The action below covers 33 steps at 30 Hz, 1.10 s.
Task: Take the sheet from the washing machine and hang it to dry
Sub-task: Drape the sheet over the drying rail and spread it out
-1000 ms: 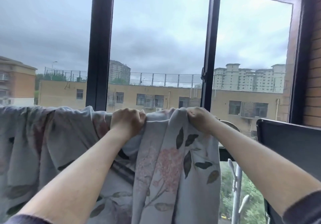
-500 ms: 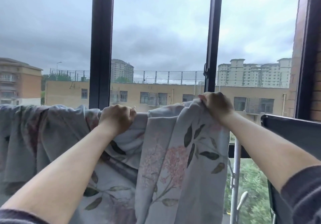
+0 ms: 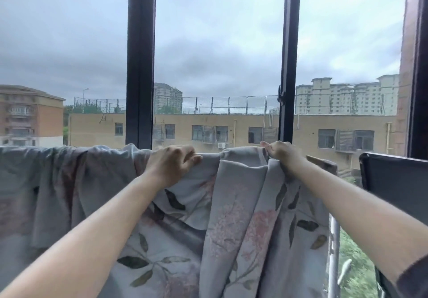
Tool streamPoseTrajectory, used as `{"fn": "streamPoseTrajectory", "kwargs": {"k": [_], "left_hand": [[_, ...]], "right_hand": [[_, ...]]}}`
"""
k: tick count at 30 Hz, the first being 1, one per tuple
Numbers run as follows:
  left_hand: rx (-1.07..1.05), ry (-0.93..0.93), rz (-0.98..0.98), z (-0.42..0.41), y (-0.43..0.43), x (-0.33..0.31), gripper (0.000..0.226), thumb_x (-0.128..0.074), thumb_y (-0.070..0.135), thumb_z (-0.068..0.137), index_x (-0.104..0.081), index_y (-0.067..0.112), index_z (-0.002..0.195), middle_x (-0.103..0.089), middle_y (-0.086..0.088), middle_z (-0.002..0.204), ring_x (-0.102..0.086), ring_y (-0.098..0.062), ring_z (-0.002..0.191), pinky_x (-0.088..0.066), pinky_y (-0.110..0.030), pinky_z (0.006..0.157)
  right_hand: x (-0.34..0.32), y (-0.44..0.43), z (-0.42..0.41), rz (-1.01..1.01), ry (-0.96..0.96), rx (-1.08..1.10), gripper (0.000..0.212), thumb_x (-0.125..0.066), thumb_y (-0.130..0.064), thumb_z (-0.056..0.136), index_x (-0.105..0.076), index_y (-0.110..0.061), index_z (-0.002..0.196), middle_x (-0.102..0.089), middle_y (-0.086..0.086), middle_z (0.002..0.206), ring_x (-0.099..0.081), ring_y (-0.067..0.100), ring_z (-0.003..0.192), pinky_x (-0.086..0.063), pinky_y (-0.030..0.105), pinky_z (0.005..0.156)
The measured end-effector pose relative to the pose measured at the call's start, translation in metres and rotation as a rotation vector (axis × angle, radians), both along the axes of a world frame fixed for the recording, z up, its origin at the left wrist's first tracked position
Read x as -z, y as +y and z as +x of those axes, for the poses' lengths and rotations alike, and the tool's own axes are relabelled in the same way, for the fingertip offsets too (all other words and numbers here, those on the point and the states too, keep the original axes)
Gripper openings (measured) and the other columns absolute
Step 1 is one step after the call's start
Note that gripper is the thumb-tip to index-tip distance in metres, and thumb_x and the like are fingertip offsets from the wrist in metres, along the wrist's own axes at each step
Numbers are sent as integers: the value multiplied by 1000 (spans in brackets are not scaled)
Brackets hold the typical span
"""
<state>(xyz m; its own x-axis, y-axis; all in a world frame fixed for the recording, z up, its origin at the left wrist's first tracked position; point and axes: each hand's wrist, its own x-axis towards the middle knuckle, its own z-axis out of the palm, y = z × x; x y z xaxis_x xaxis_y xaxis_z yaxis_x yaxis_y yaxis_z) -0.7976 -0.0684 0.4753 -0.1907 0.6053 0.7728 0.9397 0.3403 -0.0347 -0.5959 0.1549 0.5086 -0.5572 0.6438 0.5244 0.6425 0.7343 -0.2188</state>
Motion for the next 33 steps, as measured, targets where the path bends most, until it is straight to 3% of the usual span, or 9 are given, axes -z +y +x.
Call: {"fn": "streamPoseTrajectory", "kwargs": {"k": [2, 6, 9, 14, 19, 23, 25, 30, 33], "left_hand": [[134, -9, 30, 20, 18, 1, 25, -48, 46, 93, -64, 29, 101, -67, 10, 91, -58, -14, 74, -38, -33, 74], [262, -86, 197, 35, 36, 1, 18, -54, 28, 93, -70, 23, 84, -69, 6, 79, -61, -17, 67, -44, -29, 61], [277, -92, 210, 34, 37, -6, 20, -56, 17, 90, -66, 19, 73, -68, 1, 72, -59, -18, 62, -49, -32, 59], [115, -51, 187, 14, 27, -14, 19, -49, 14, 93, -52, 14, 74, -63, -6, 76, -58, -24, 65, -41, -32, 58], [-163, -166, 343, -44, -25, -28, 18, -54, 23, 92, -60, 6, 88, -66, -20, 87, -62, -37, 80, -44, -36, 66], [-510, -276, 278, -85, -73, -31, 20, -51, 21, 93, -60, 3, 95, -65, -24, 96, -61, -38, 89, -42, -38, 70], [-520, -246, 170, -85, -73, -32, 16, -49, 19, 93, -59, 7, 95, -65, -18, 97, -61, -34, 87, -45, -37, 72], [-271, -265, 96, -66, -60, -22, 18, -43, 24, 96, -59, 18, 95, -67, -12, 101, -58, -29, 90, -40, -35, 75], [-242, -302, 126, -56, -55, -15, 28, -36, 26, 99, -62, 16, 102, -66, -11, 108, -57, -30, 100, -23, -35, 74]], "right_hand": [[4, -9, -5, 73, -21, 75, 62, -20, -52, 100, -65, -9, 108, -62, 18, 119, -56, 34, 114, -42, 41, 91], [7, -10, -7, 165, -17, 38, 64, -16, -53, 99, -63, -12, 85, -66, 17, 110, -60, 31, 104, -40, 37, 78], [9, -10, -5, 178, -8, 18, 73, -10, -58, 96, -65, -11, 89, -67, 16, 102, -61, 29, 94, -41, 35, 74], [7, -12, -3, 194, -13, 54, 78, -5, -61, 94, -68, -15, 96, -66, 13, 99, -60, 28, 90, -40, 33, 70], [12, -11, -1, 219, -22, 84, 84, 8, -67, 82, -54, -15, 63, -58, 4, 66, -55, 16, 62, -37, 26, 61], [14, -5, -1, 262, -59, 96, 84, 7, -67, 85, -56, -14, 68, -62, 4, 75, -58, 20, 71, -43, 30, 68], [16, -6, -11, 285, -84, 86, 86, 5, -67, 87, -61, -13, 75, -65, 5, 82, -59, 21, 75, -44, 32, 72], [15, -19, -16, 244, -54, 60, 67, -8, -58, 96, -61, -17, 90, -66, 8, 97, -56, 24, 83, -36, 33, 70], [9, -47, -31, 155, 15, -204, 44, -21, -55, 98, -54, -26, 101, -62, 3, 98, -59, 22, 90, -41, 30, 68]]}}
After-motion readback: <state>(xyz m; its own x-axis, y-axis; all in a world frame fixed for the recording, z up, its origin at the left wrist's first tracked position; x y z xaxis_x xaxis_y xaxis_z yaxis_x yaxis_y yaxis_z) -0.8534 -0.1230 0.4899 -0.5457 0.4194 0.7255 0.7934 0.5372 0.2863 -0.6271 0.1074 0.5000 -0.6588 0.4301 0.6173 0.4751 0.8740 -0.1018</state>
